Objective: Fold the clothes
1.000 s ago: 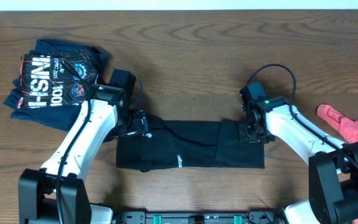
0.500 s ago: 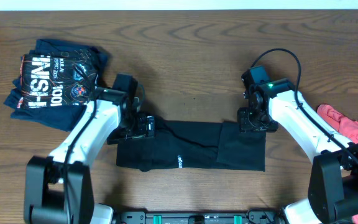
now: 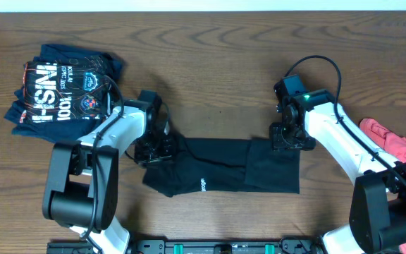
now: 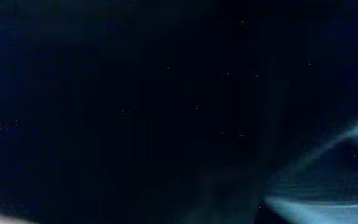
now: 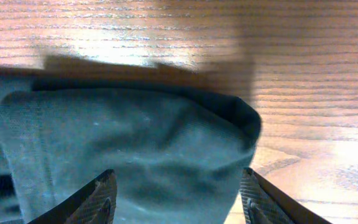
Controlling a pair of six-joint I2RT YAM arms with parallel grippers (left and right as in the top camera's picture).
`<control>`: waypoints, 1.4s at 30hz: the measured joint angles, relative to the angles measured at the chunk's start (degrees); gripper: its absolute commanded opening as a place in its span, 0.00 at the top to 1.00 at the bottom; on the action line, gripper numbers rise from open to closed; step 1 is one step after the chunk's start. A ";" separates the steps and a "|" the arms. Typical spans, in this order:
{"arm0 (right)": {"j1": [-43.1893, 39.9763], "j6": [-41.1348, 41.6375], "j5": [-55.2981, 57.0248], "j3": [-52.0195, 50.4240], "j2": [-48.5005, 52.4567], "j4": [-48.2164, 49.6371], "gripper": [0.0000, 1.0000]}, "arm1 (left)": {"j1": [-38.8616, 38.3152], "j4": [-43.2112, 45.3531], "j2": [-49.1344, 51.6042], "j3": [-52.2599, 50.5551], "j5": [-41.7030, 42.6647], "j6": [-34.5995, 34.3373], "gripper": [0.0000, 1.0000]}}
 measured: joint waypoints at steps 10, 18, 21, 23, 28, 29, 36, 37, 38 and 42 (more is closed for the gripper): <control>-5.66 -1.49 0.02 0.00 0.02 -1.22 0.40 | 4.26 -10.40 0.11 5.01 -4.50 1.36 0.94; -6.71 -3.58 0.04 -0.02 0.02 -1.44 0.40 | 6.75 -22.25 -0.90 20.24 -13.92 1.36 0.94; -6.71 -3.82 0.02 -0.02 0.02 -1.49 0.40 | 6.71 -25.14 -1.22 24.85 -15.63 0.96 0.94; -6.71 -3.87 0.04 -0.04 0.02 -1.53 0.40 | 6.25 -26.08 -1.36 26.88 -16.24 0.11 0.94; -6.71 -4.00 0.02 -0.04 0.02 -1.60 0.40 | 0.61 -26.25 -1.64 27.69 -16.92 -2.62 0.94; -6.71 -4.00 0.02 -0.04 0.02 -1.62 0.40 | -1.09 -25.99 -1.64 27.69 -16.92 -3.19 0.94; -6.71 -4.02 0.02 -0.04 0.02 -2.47 0.39 | -15.17 -21.64 -1.62 27.69 -17.05 -8.13 0.93; -6.71 -4.02 0.02 -0.04 0.02 -2.56 0.39 | -16.98 -21.16 -1.60 27.69 -17.07 -8.94 0.94; -6.71 -4.02 0.02 -0.04 0.04 -2.67 0.39 | -18.78 -20.63 -1.51 27.69 -17.07 -9.94 0.93; -6.71 -4.09 0.02 -0.04 0.02 -2.89 0.39 | -24.06 -19.06 -0.92 27.69 -17.07 -12.31 0.92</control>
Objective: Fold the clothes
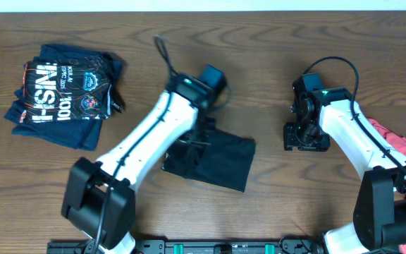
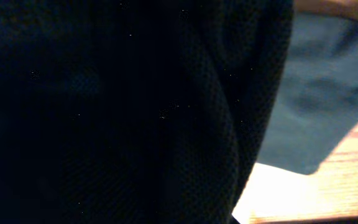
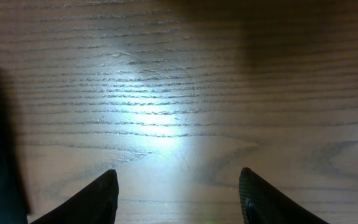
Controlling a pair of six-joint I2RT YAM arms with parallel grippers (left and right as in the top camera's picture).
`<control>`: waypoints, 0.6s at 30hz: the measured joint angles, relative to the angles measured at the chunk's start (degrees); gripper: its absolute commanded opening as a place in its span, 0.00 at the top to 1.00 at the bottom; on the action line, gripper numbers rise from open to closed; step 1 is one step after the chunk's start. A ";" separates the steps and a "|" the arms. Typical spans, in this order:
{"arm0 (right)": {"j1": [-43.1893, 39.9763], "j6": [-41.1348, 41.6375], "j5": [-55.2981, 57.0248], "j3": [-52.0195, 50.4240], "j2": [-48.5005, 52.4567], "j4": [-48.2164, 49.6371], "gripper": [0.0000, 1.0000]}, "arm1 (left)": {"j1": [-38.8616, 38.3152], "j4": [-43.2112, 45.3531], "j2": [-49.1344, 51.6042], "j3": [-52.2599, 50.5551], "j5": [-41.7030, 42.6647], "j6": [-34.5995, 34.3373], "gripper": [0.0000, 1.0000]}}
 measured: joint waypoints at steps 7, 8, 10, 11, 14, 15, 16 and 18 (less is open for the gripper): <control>0.00 -0.46 0.00 0.00 0.00 -0.13 0.39 | -5.31 2.27 2.54 0.00 -0.02 -1.84 0.92; 0.00 -0.52 0.00 0.00 0.00 -0.20 0.39 | -5.73 2.29 3.08 0.00 0.00 -2.21 0.92; 0.00 -0.57 0.00 0.00 0.00 -0.33 0.39 | -6.23 2.47 3.76 0.00 0.00 -2.64 0.91; 0.00 -0.57 0.00 0.00 0.02 -0.39 0.39 | -6.38 2.75 4.09 0.00 -0.02 -2.82 0.90; 0.00 -0.57 0.00 0.00 0.02 -0.44 0.39 | -6.58 3.50 4.37 0.00 -0.02 -3.65 0.88; 0.00 -0.57 0.00 0.00 0.02 -0.44 0.39 | -6.60 3.58 4.37 0.00 -0.02 -3.82 0.87; 0.00 -0.57 0.00 0.00 0.02 -0.46 0.39 | -6.62 3.67 4.37 0.00 0.00 -4.02 0.87; 0.00 -0.57 0.00 0.00 0.02 -0.44 0.39 | -6.71 3.78 4.39 0.00 0.33 -4.63 0.83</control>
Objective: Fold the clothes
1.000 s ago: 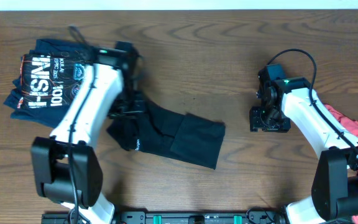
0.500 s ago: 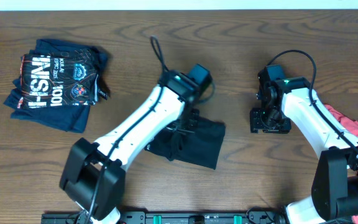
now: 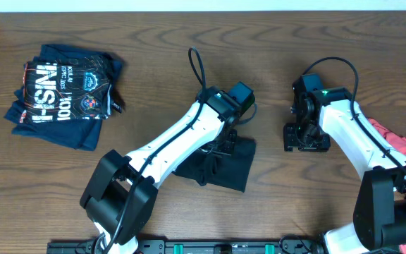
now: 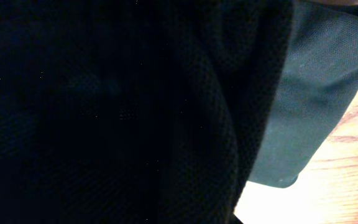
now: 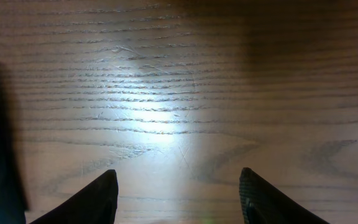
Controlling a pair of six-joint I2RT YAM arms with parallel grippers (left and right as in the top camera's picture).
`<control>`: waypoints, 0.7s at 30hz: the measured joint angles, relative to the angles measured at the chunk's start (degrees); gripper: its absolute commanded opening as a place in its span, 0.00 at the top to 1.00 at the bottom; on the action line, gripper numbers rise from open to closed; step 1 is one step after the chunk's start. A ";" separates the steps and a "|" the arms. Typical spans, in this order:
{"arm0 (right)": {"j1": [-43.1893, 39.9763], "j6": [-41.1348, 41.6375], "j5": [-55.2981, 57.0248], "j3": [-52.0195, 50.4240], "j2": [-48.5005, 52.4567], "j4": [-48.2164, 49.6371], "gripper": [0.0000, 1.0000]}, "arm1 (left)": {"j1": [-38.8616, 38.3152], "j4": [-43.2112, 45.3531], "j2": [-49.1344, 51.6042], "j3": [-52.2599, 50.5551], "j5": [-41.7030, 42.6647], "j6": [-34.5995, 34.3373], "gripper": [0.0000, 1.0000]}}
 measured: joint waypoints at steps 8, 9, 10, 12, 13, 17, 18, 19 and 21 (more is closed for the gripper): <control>0.00 0.00 0.00 0.00 0.00 0.09 0.39 | 0.02 -4.15 -0.02 0.66 9.22 -0.33 0.74; 0.00 0.00 0.00 0.00 0.00 0.13 0.39 | 0.04 -5.49 -0.11 1.29 10.19 -0.04 0.73; 0.00 0.00 -0.02 0.00 0.00 0.17 0.39 | 0.17 -6.38 -0.37 2.14 10.84 0.52 0.73; 0.00 0.00 0.00 0.00 0.00 0.20 0.39 | 0.74 -7.39 -1.51 3.93 11.15 1.29 0.67; 0.00 0.00 0.00 0.00 0.00 0.20 0.39 | 1.29 -7.69 -2.60 4.72 10.91 1.77 0.56; 0.00 0.00 0.00 0.00 0.00 0.20 0.39 | 5.07 -7.28 -9.86 6.19 9.88 2.62 0.43; 0.00 0.00 0.00 0.00 0.00 0.20 0.38 | 6.25 -6.91 -11.93 6.51 9.68 2.62 0.43; 0.00 0.00 -0.02 0.00 0.00 0.24 0.39 | 7.39 -6.43 -13.75 6.84 9.44 2.62 0.42; 0.00 0.00 -0.02 0.00 0.00 0.33 0.39 | 8.87 -6.21 -16.06 7.41 9.03 2.67 0.42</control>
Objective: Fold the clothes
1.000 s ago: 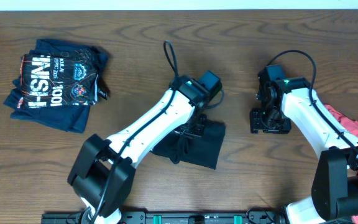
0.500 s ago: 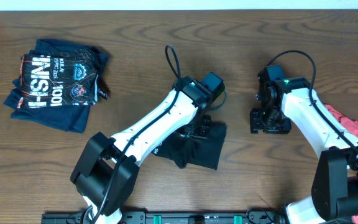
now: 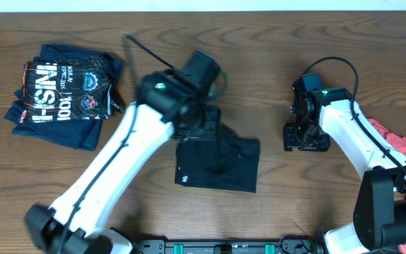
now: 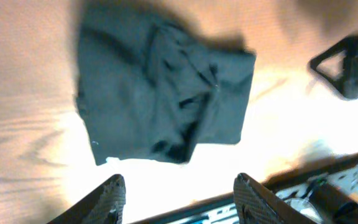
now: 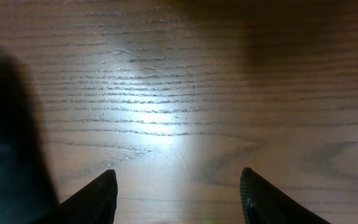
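Note:
A black garment [image 3: 217,164] lies folded into a rough square at the table's middle; the left wrist view shows it [image 4: 163,106] from above, creased, with a small white label at its lower left. My left gripper [image 3: 201,121] is raised above its upper left part, open and empty [image 4: 178,199]. My right gripper [image 3: 306,139] stands open to the right of the garment, low over bare wood [image 5: 179,196]. The garment's dark edge [image 5: 5,155] shows at the left of the right wrist view.
A folded navy printed shirt [image 3: 63,93] lies at the far left. A red garment [image 3: 400,137] lies at the right edge. The table's front rail [image 3: 210,247] runs along the bottom.
My left gripper has let go of the black garment and risen above it, open. The garment now lies flat as a square. The right arm has not moved.
The black garment lay stretched out long, my left gripper at its left end and the right at its right end. Then the left end was over the right half, the right gripper apart on bare wood. Now the garment lies folded and released.

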Controlling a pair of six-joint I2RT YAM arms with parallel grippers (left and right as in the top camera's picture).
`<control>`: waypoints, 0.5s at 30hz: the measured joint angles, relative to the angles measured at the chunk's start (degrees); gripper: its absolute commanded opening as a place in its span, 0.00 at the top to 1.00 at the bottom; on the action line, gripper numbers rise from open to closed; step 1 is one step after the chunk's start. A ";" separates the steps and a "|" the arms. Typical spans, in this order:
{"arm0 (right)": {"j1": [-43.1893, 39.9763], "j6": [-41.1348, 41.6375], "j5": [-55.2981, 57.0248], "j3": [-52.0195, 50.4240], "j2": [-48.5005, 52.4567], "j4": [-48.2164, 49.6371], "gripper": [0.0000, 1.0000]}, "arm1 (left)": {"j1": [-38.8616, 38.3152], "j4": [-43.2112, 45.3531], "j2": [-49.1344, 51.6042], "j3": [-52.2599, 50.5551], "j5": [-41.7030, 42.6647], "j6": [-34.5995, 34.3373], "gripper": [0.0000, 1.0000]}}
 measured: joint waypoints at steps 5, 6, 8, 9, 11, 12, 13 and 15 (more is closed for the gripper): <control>0.00 0.00 -0.13 0.00 0.00 0.28 0.39 | 0.26 0.00 -0.68 0.09 -0.17 -0.02 0.42; 0.00 0.00 -0.17 0.00 0.00 0.28 0.38 | 0.24 0.04 -0.31 -0.11 -0.20 -0.02 0.42; 0.00 -0.13 -0.28 0.00 0.00 0.31 0.38 | 0.24 -0.13 0.22 -0.92 -0.87 -0.02 0.42; 0.00 -0.55 -0.76 0.00 0.00 0.37 0.39 | 0.24 -0.55 0.39 -1.29 -1.79 -0.02 0.42; 0.00 -2.23 -2.97 0.00 0.00 0.87 0.40 | 0.42 -2.58 0.70 -1.68 -4.42 -0.11 0.41; 0.02 -3.37 -4.76 -0.02 0.00 1.18 0.41 | 0.76 -3.96 0.72 -1.73 -5.99 -0.28 0.41; 0.07 -4.90 -7.06 -0.02 0.00 1.57 0.40 | 1.18 -4.83 0.72 -1.73 -6.91 -0.42 0.41; 0.39 -7.85 -11.76 -0.02 0.00 2.38 0.40 | 3.10 -6.12 0.70 -1.75 -8.70 -0.79 0.41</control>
